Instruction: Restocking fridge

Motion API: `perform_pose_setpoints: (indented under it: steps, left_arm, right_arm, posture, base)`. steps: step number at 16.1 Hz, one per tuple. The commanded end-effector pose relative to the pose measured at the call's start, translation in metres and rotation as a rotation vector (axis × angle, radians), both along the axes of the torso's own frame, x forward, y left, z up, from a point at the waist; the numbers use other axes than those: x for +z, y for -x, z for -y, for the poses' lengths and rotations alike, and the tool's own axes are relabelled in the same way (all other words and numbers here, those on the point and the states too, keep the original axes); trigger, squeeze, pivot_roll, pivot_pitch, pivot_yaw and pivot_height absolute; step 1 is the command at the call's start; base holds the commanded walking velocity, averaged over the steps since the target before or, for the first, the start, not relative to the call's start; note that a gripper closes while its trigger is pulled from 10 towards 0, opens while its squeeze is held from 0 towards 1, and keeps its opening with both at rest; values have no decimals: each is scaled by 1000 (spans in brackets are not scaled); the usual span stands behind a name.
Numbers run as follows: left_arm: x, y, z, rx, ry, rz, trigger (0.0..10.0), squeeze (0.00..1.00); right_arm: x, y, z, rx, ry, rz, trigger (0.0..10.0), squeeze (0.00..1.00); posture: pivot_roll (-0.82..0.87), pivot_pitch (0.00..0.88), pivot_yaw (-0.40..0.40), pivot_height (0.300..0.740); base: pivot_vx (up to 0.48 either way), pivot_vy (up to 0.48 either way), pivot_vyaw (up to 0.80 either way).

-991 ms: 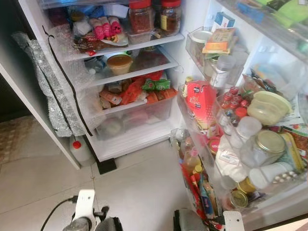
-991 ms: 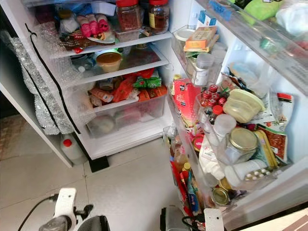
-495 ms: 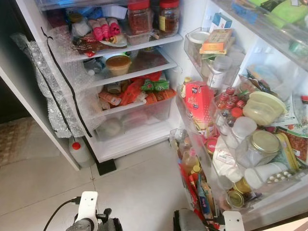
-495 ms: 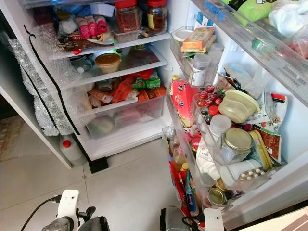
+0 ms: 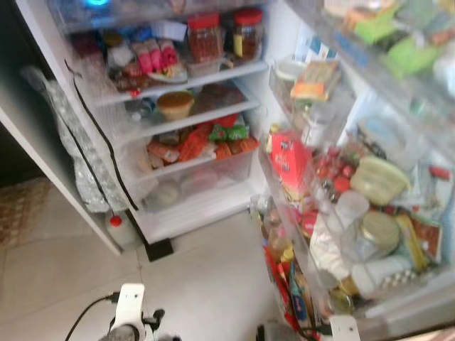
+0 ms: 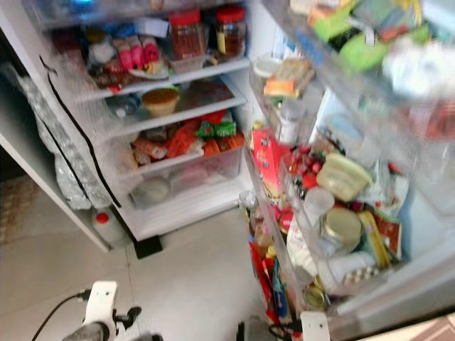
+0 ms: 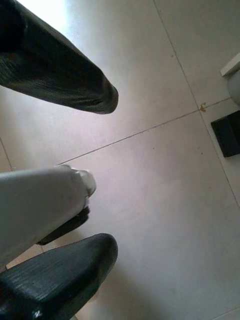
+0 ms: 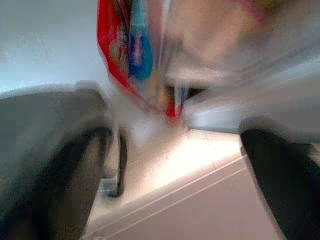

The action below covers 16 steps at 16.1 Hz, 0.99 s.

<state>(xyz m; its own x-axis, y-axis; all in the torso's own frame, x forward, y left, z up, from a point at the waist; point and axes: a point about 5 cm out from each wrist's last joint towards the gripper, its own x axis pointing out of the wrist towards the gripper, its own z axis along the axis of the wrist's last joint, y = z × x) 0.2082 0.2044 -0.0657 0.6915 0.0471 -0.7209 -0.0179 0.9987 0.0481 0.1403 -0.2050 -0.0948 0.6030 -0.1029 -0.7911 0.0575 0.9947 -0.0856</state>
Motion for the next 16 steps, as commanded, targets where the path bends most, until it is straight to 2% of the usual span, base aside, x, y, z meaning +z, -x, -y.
perform_pose_setpoints:
  steps: [1, 4, 8, 16]
  left_arm:
    - [-4, 6, -1, 12, 0, -25, 10000, 0]
    - [-4, 6, -1, 11, 2, -25, 10000, 0]
    - [-4, 7, -1, 22, 8, -20, 10000, 0]
    - [-5, 8, -2, 33, 24, -25, 10000, 0]
  right_arm:
    - [1, -8, -18, 56, -51, 25, 10000, 0]
    - [1, -8, -18, 51, -53, 30, 10000, 0]
    - [3, -13, -23, 41, -71, 62, 10000, 0]
    - [2, -11, -23, 41, -86, 51, 10000, 0]
  posture:
    - [-189, 50, 7, 714]
    - [-190, 56, 6, 740]
    - [-189, 63, 7, 740]
    - [-188, 64, 9, 740]
  base:
    - [0, 0, 0]
    - [0, 0, 0]
    - [0, 0, 0]
    - [0, 0, 0]
